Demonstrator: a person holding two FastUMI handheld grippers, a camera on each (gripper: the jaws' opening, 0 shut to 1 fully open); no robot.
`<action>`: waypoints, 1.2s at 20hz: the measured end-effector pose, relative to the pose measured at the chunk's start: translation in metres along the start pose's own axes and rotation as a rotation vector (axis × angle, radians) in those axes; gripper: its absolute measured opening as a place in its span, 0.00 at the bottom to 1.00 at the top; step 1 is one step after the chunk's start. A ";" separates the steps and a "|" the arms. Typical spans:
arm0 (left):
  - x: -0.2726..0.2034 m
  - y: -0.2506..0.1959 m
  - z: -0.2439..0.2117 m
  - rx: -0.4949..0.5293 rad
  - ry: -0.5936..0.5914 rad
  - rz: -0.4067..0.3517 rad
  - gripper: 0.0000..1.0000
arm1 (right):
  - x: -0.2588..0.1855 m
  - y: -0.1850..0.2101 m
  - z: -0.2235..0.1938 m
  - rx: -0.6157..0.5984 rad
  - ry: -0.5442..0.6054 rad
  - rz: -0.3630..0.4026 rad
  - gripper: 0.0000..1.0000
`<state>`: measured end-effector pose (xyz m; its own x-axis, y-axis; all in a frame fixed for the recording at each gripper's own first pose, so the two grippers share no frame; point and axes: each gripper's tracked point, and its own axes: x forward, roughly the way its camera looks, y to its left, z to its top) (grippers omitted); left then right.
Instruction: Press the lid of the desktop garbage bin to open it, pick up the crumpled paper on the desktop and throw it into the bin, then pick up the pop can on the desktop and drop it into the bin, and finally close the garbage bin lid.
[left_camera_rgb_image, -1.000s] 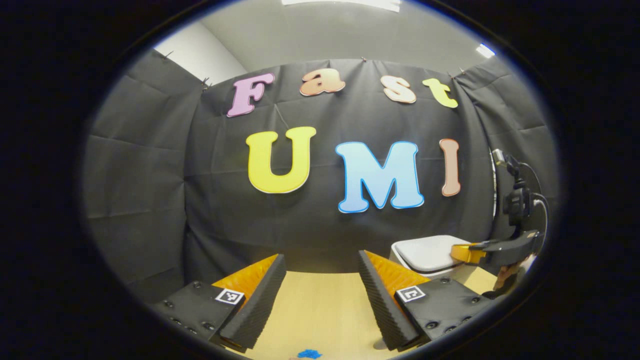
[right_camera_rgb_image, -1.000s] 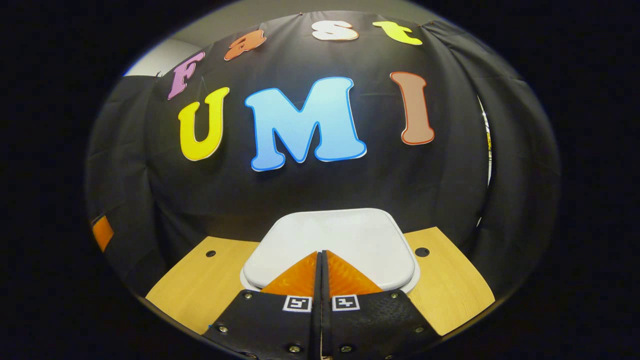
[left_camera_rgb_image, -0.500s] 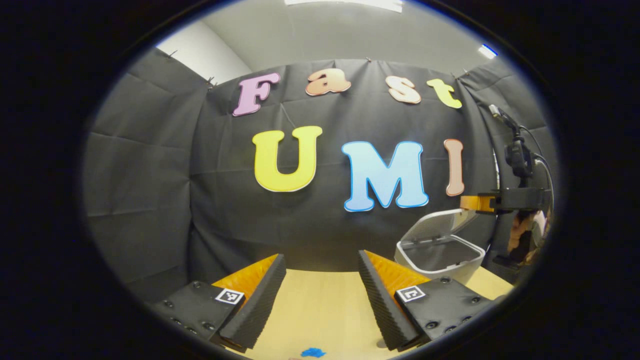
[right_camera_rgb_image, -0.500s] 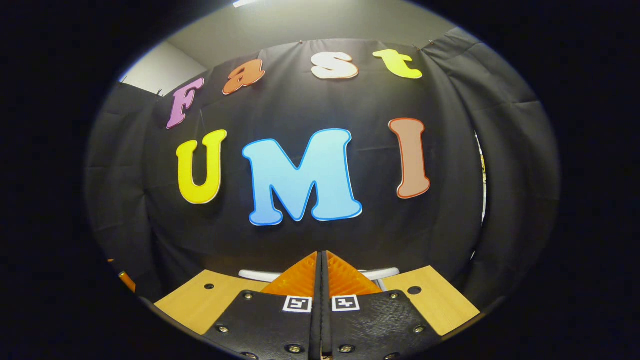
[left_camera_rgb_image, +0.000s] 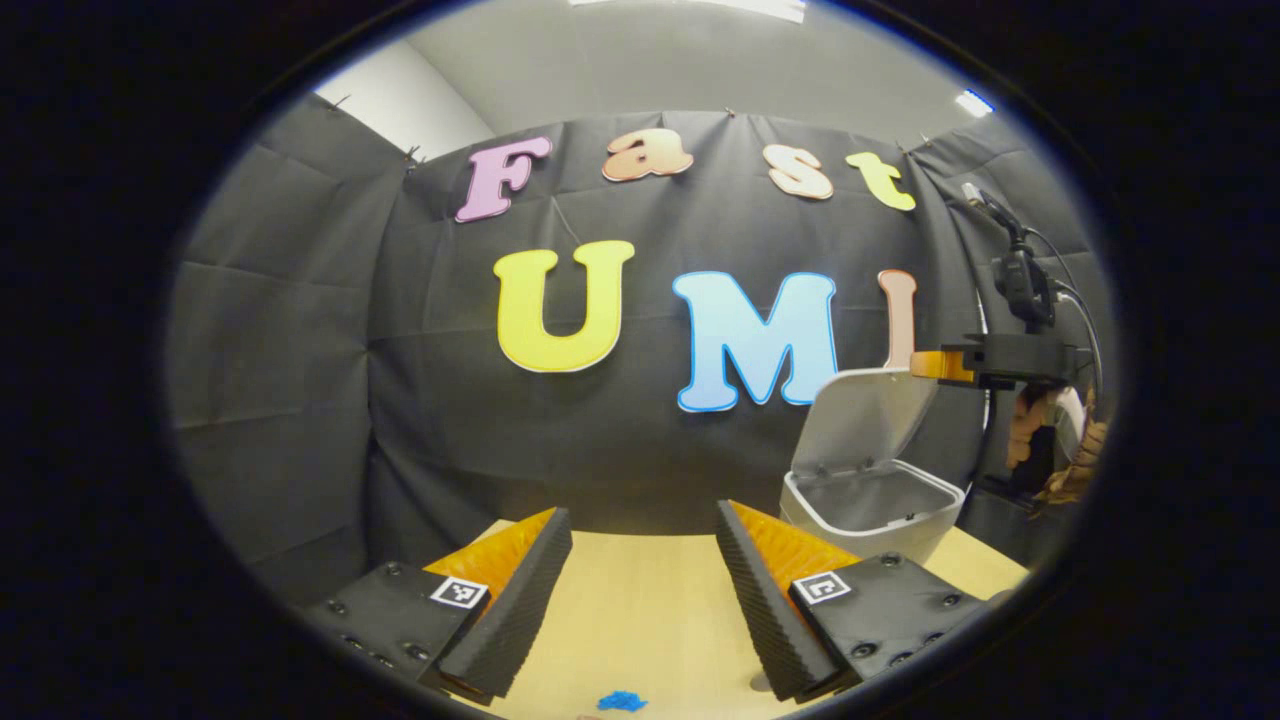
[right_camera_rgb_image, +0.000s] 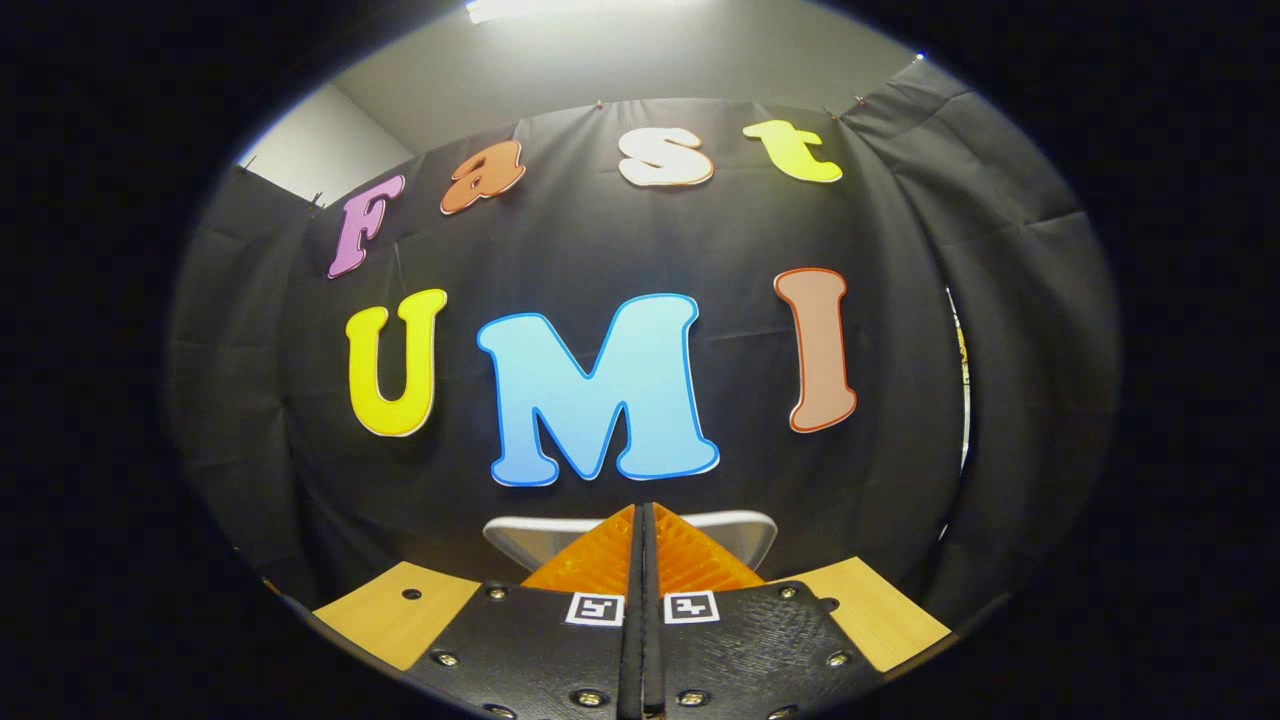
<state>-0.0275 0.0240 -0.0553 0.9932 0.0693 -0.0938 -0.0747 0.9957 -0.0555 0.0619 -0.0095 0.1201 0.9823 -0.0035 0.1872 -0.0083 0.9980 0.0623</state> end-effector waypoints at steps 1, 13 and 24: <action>0.000 -0.001 -0.003 -0.003 0.003 -0.004 0.95 | 0.000 0.001 -0.001 -0.006 0.004 0.001 0.00; 0.015 0.005 -0.033 0.013 0.046 -0.016 0.95 | -0.009 0.012 -0.007 -0.058 0.023 0.029 0.00; 0.019 0.009 -0.140 0.025 0.226 -0.047 0.95 | -0.033 0.011 -0.002 -0.075 0.040 0.034 0.00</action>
<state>-0.0215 0.0255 -0.1971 0.9501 0.0098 -0.3118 -0.0237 0.9989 -0.0409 0.0303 0.0021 0.1125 0.9884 0.0312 0.1483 -0.0289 0.9994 -0.0176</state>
